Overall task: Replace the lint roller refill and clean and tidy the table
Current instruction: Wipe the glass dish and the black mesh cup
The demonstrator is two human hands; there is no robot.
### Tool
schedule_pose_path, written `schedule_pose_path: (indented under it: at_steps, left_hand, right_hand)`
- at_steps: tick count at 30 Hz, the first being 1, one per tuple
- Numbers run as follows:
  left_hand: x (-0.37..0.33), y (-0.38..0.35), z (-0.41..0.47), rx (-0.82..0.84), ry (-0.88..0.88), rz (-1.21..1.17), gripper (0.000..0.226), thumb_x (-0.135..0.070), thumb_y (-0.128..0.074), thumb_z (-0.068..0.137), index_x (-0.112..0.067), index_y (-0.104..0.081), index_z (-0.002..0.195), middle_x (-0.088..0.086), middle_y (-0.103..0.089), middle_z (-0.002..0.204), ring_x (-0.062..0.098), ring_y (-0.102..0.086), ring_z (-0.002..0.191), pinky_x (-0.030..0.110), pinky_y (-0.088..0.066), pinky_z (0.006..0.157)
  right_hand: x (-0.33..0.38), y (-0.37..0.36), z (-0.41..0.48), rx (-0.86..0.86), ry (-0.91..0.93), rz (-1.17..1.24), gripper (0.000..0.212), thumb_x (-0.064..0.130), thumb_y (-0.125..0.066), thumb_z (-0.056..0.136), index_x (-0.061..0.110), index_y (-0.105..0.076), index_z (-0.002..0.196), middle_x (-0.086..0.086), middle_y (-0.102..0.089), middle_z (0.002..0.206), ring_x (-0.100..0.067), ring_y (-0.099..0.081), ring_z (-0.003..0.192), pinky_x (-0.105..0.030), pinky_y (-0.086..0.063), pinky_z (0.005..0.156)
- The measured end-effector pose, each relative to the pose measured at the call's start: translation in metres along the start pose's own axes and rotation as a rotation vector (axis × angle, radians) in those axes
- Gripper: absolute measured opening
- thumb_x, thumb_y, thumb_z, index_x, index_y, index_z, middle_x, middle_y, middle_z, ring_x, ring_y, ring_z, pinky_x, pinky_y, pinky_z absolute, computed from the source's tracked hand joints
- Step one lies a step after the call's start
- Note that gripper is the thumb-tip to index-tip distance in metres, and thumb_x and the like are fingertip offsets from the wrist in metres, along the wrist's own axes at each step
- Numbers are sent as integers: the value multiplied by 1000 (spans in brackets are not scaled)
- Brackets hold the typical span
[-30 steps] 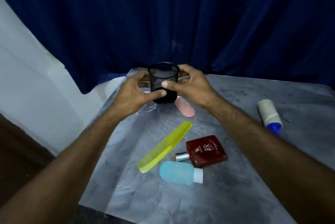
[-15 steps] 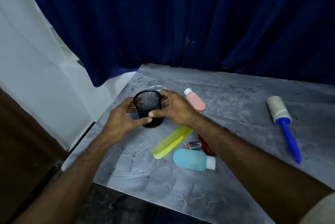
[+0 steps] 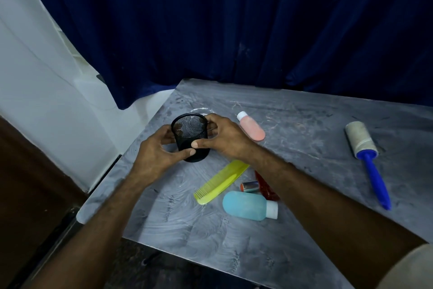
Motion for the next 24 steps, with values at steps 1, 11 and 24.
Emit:
schedule_pose_path:
  at_steps: [1, 11, 24]
  left_hand:
    - [0, 0, 0, -8, 0, 3, 64, -40, -100, 65, -36, -68, 120, -29, -75, 112, -13, -69, 105, -1, -46, 85]
    - [-1, -3, -3, -42, 10, 26, 67, -39, -99, 66, -29, -69, 125, -17, -76, 116, -9, -69, 108, 8, -49, 93]
    - [-8, -2, -8, -59, 37, 37, 70, -39, -97, 69, -27, -67, 131, -15, -76, 121, -15, -67, 106, -1, -46, 86]
  right_hand:
    - [-1, 0, 1, 1, -1, 5, 71, 40, -93, 67, 25, -61, 129, 4, -73, 117, -13, -69, 109, -41, -59, 99]
    - [-4, -1, 2, 12, 5, 12, 75, 42, -92, 67, 26, -59, 133, 6, -72, 119, -11, -68, 111, -40, -59, 99]
    - [-2, 2, -4, 22, -23, 28, 71, 28, -92, 71, 20, -59, 134, 4, -71, 121, -13, -67, 112, -39, -57, 102]
Point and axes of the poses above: each hand's wrist, its own z-axis towards the middle knuckle, its own y-axis out of the back of the hand, x = y × z, the point moved 4 cm from there along z, towards the middle knuckle
